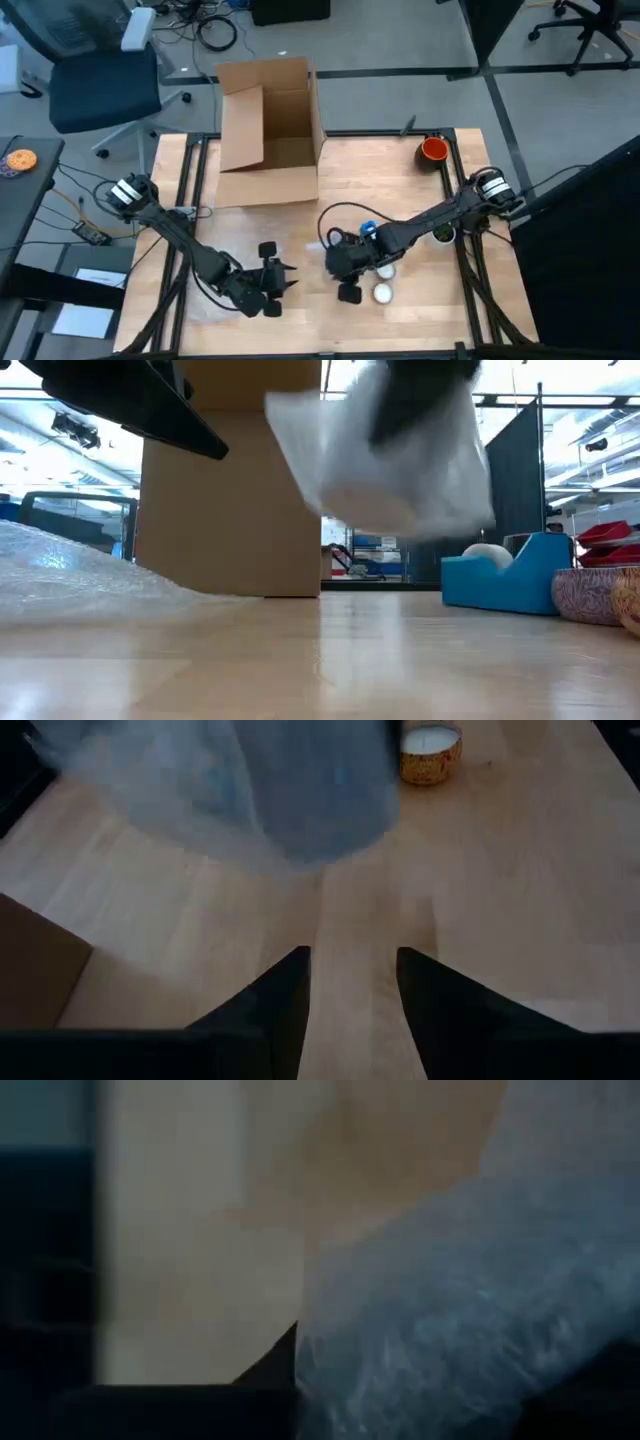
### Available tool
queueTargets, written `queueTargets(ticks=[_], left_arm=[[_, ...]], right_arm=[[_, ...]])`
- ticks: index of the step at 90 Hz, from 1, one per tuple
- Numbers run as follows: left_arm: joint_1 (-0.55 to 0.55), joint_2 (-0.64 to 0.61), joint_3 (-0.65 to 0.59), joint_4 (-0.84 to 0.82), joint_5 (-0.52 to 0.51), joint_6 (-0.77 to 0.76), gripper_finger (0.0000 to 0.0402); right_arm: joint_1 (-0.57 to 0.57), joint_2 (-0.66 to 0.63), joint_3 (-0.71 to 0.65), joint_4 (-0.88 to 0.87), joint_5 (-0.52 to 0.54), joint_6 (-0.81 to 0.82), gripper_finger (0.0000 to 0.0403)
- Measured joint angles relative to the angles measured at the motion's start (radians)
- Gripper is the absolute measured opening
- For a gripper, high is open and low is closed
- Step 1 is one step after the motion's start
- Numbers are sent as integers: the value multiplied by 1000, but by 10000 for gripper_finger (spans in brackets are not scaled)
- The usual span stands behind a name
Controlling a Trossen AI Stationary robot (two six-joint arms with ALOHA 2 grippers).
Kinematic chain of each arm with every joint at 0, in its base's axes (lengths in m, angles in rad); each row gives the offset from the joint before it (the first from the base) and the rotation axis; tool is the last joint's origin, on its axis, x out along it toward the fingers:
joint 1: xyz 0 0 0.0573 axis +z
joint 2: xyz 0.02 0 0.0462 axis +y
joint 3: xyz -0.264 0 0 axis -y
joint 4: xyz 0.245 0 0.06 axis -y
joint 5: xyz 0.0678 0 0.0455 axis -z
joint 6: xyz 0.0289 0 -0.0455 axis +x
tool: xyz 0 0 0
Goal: Wrap mug
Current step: Put the wrap mug into the box
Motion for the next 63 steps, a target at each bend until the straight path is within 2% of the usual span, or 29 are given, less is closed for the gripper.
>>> queueTargets(ticks=[17, 26, 36, 52, 63], left_arm=[[-19, -1, 9, -151, 9, -62, 136], [-23, -2, 16, -242, 11, -123, 136], [-24, -2, 16, -294, 11, -163, 136], [-23, -2, 16, -296, 10, -180, 136], [-23, -2, 16, -293, 7, -180, 136]], right_arm=[[39, -2, 294, -142, 99, -106, 34], [50, -4, 430, -124, 141, -217, 33], [39, -4, 536, 56, 141, -371, 33], [-30, -8, 593, 476, 39, -584, 34], [-119, -8, 593, 565, 32, -639, 33]])
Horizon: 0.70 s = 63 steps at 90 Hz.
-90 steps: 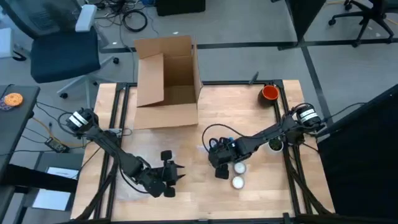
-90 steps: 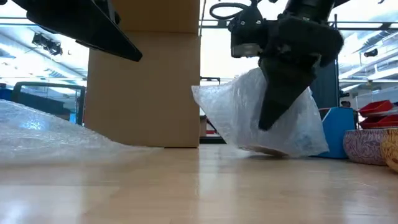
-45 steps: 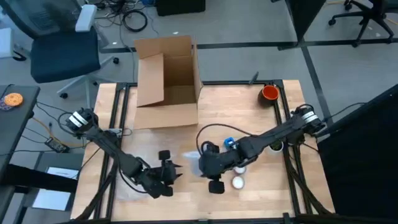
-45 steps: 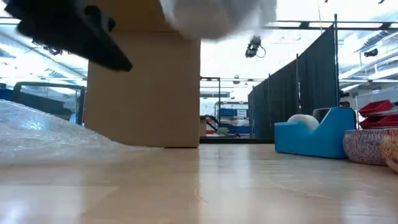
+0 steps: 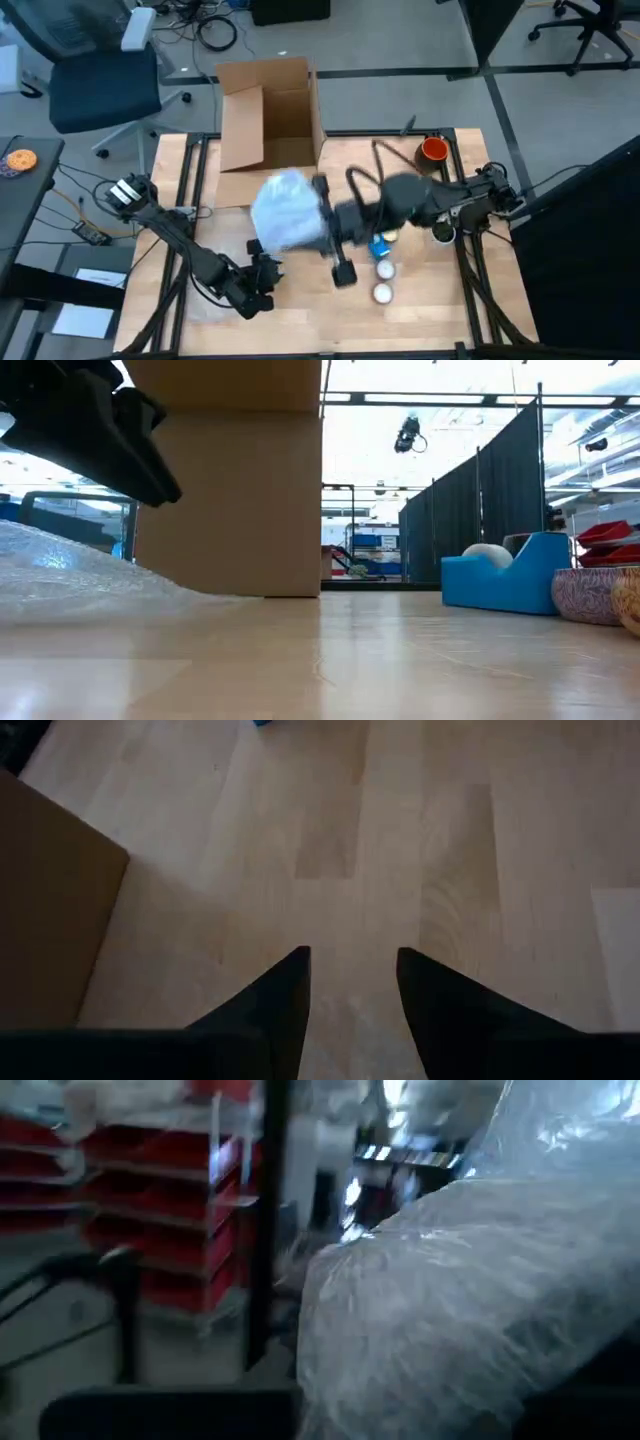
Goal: Wrap mug
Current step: Put the wrap mug into the box
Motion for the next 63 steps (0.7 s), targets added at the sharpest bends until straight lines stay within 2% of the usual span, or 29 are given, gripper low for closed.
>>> queueTargets(ticks=[34, 45, 63], left_arm=[[39, 0, 0, 59, -127, 51, 136], [62, 0, 1, 103, -130, 85, 136], [88, 1, 1, 119, -130, 108, 136]], right_arm=[[-327, 30, -46, 89, 6, -14, 33], [-383, 94, -47, 102, -26, -15, 33], [-410, 198, -20, 128, -30, -26, 31]])
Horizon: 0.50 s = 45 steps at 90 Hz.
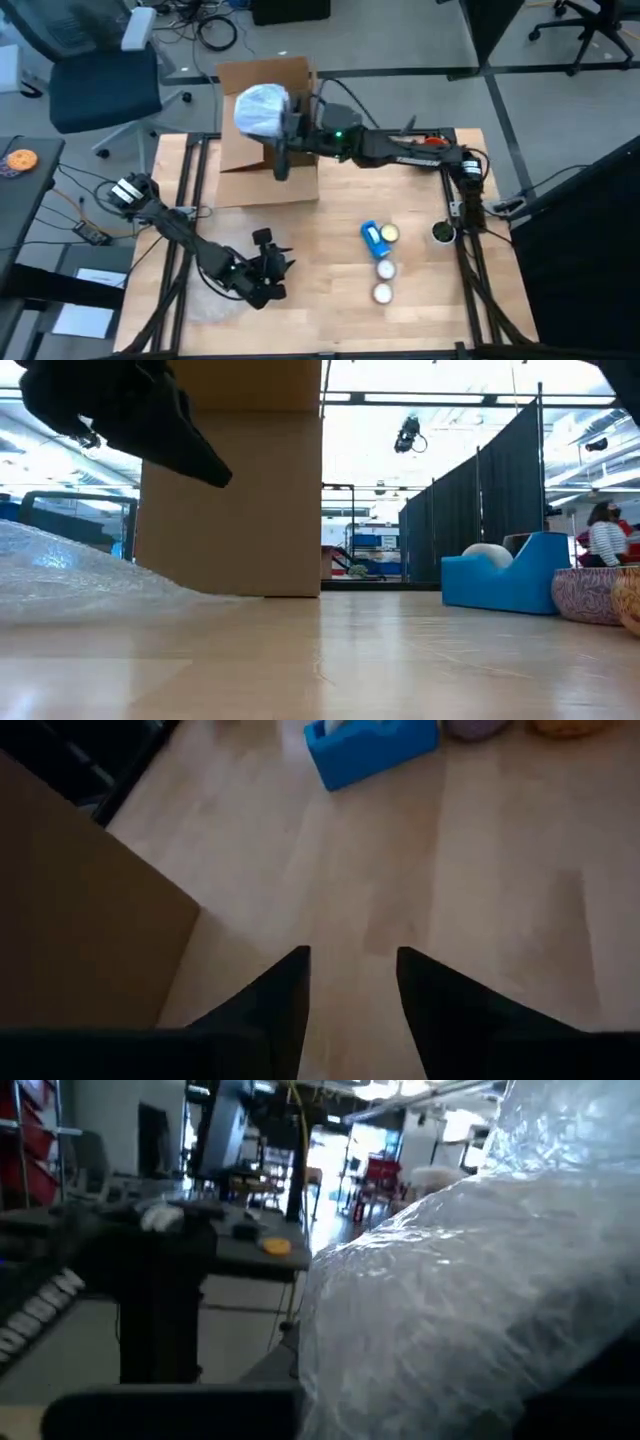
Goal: Wrap mug
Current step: Put the wrap mug into the box
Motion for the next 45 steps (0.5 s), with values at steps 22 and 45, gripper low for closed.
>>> queueTargets(ticks=[22, 45], left_arm=[[9, 0, 0, 16, 11, 25, 136], [7, 1, -1, 12, 42, 20, 136]], right_arm=[[37, 60, 23, -266, 299, -246, 31], [106, 0, 29, -630, 754, -367, 31]])
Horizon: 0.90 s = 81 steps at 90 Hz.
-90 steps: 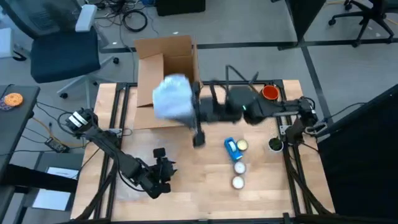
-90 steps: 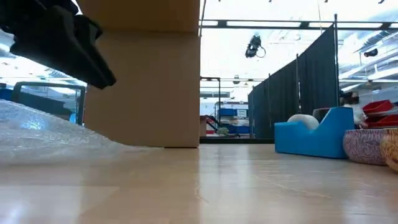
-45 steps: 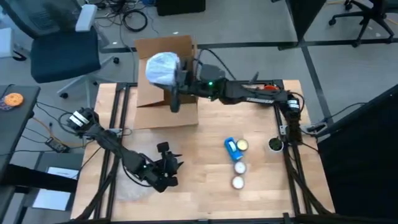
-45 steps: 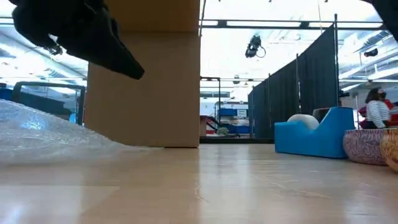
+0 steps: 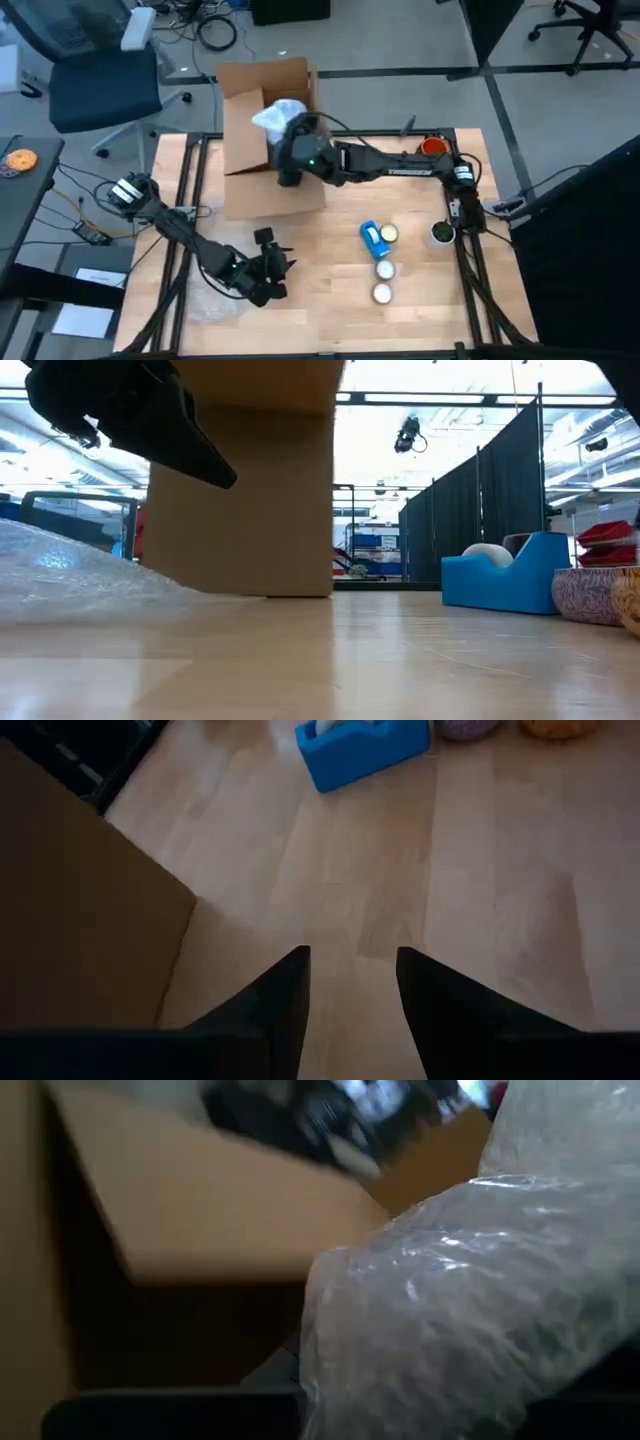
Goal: Wrap mug
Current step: Put the wrap mug into the box
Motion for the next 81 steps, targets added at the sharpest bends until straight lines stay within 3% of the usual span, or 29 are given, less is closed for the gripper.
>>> queueTargets(ticks=[8, 17, 26, 36, 50, 60, 81], left_arm=[[0, 0, 0, 2, 7, -4, 136], [-1, 0, 0, 4, 11, -9, 136], [-3, 0, 0, 6, 20, -29, 136], [-15, -1, 0, 4, 59, -32, 136], [-35, -11, 0, 2, 70, -31, 136], [-38, -16, 1, 5, 62, -30, 136], [-38, -16, 1, 2, 55, -27, 136]], right_arm=[[29, -22, 3, -137, 102, 33, 31], [58, -42, 39, -335, 131, 151, 31], [70, -54, 105, -566, 67, 362, 31], [55, -54, 175, -840, -75, 608, 31], [37, -53, 224, -1076, -210, 822, 31], [55, -54, 231, -994, -267, 811, 31], [48, -54, 239, -722, -330, 623, 31]])
